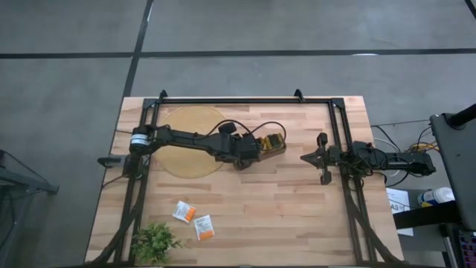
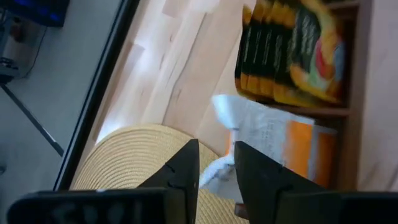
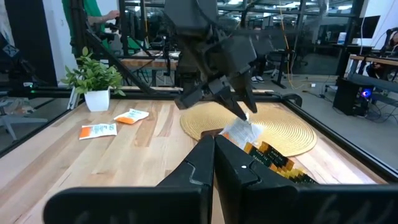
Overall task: Pick & Place Tea
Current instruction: Put the white tea bag into the left section of the wooden organizer
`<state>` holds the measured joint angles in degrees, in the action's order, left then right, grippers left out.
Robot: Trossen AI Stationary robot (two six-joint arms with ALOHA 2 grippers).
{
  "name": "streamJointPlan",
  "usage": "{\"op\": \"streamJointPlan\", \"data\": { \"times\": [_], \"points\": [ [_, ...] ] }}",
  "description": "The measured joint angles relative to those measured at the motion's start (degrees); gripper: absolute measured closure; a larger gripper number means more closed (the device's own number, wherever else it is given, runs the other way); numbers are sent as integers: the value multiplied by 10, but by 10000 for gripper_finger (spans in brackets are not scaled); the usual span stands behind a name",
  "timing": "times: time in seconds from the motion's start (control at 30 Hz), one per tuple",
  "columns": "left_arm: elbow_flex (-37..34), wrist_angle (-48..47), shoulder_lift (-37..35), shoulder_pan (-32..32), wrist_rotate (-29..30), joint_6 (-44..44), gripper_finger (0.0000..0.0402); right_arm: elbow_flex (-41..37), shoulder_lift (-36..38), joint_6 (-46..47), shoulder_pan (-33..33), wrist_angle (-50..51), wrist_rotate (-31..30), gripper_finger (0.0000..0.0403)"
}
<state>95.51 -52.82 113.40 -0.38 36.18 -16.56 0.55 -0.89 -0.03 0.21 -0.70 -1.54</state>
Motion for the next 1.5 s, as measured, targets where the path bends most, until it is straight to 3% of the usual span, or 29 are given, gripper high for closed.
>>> {"op": "streamJointPlan", "data": {
  "times": [0.5,0.7,0.83,1.0,1.17,1.37,1.5],
  "points": [
    [106,-109,0,-8,2,16,305,0,0,0,0,0,0,394],
    [117,-170,0,-16,-16,-19,306,0,0,0,0,0,0,394],
    [110,-185,-1,-27,-45,-40,329,0,0,0,0,0,0,394],
    [102,-184,-1,-41,-64,-49,393,0,0,0,0,0,0,394],
    [95,-140,-3,-45,-73,-34,400,0,0,0,0,0,0,394],
    [48,-13,-3,-37,-191,30,401,0,0,0,0,0,0,394],
    [21,2,-3,-37,-218,23,401,0,0,0,0,0,0,394]
  ]
}}
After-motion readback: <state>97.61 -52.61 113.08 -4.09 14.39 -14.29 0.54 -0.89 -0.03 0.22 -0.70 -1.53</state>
